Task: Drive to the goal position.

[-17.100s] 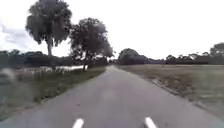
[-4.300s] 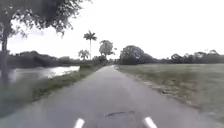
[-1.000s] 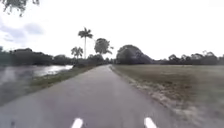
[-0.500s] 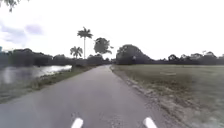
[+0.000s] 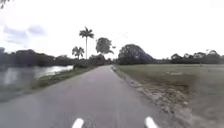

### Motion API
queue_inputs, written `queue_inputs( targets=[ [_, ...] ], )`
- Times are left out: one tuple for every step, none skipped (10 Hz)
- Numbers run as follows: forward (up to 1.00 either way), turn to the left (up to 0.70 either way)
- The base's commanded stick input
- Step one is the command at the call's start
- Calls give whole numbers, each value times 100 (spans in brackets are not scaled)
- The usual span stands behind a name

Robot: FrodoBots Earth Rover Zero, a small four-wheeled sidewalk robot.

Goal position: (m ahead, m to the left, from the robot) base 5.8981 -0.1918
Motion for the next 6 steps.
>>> queue_inputs(
  targets=[
    [85,0],
    [85,0],
    [85,0],
    [85,0],
    [85,0],
    [85,0]
  ],
)
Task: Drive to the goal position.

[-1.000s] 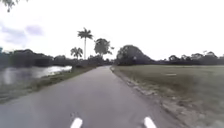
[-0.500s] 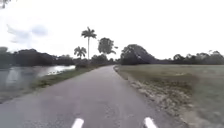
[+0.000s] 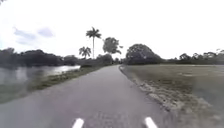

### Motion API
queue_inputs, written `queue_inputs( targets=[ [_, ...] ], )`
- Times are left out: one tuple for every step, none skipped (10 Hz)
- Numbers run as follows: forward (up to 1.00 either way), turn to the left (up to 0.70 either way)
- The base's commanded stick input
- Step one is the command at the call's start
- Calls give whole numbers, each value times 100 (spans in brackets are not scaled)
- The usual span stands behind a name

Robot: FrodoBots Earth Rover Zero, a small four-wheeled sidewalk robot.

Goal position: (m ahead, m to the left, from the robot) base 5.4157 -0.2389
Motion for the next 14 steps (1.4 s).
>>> queue_inputs(
  targets=[
    [85,0],
    [85,0],
    [85,0],
    [85,0],
    [85,0],
    [85,0],
    [85,0],
    [85,0],
    [85,0],
    [85,0],
    [85,0],
    [85,0],
    [85,0],
    [85,0]
  ],
)
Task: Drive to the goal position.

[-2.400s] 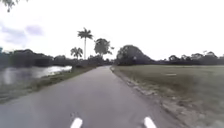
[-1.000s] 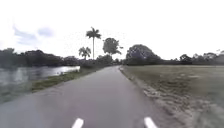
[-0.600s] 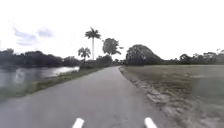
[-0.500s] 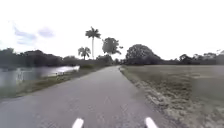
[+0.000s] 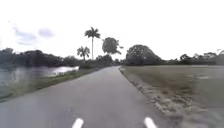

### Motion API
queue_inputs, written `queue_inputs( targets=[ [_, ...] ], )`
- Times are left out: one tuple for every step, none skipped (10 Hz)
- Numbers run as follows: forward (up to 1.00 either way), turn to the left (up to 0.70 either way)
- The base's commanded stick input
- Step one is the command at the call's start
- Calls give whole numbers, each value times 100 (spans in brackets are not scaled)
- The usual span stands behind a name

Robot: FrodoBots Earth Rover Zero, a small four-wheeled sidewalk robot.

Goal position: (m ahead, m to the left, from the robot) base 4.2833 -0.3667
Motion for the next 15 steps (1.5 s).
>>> queue_inputs(
  targets=[
    [85,0],
    [85,0],
    [85,0],
    [85,0],
    [85,0],
    [85,11],
    [85,32],
    [85,28],
    [85,24],
    [85,20],
    [85,16],
    [85,12],
    [85,8],
    [85,4],
    [85,0]
  ],
)
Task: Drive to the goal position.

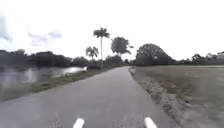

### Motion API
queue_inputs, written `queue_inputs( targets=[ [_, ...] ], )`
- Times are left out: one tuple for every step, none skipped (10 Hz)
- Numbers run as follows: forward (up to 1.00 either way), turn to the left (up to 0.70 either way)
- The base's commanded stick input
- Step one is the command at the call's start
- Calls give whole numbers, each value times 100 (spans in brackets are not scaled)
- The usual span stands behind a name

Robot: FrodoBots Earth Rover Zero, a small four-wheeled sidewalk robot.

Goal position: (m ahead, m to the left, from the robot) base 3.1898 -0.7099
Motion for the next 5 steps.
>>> queue_inputs(
  targets=[
    [85,0],
    [85,0],
    [85,6],
    [85,19],
    [85,31]
  ],
)
